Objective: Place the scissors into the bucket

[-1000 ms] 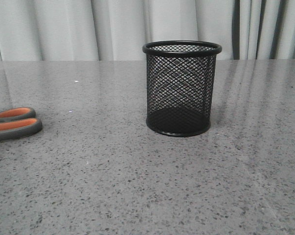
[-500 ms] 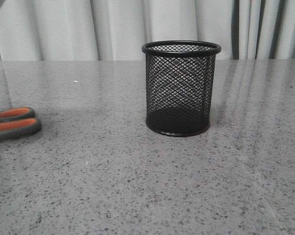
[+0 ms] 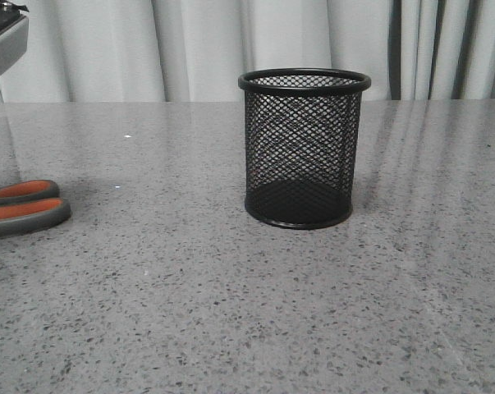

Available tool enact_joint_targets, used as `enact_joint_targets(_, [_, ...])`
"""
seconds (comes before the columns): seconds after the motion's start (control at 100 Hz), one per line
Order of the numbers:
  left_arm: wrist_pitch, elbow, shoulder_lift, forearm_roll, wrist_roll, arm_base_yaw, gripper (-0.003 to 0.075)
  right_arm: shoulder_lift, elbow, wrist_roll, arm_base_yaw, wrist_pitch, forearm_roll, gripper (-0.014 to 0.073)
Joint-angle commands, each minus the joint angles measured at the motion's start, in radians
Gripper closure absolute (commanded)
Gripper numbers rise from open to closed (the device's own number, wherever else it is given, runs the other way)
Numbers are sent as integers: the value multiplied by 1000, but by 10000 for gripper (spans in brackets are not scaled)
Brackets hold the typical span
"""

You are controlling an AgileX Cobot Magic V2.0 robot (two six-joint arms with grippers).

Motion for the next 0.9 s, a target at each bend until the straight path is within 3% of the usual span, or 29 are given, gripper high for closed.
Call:
enact_joint_targets(0.0, [-42,-3,26,-49,63,13,279,11,-26,-8,1,-84,-12,91])
enact_joint_targets(0.12, [-20,-3,59,-85,109,14,312,11,-26,-8,1,-84,-10,91])
enact_joint_targets(0.48, [18,-3,80,-134,114,14,588,11,-26,-8,9,-73,79,91])
enact_joint_targets(0.59, [20,-3,69,-182,114,14,606,11,-26,-38,57,-79,135,91])
enact_joint_targets(0.89, [20,-3,-60,-260,114,4,606,24,-83,-231,314,-130,477,91])
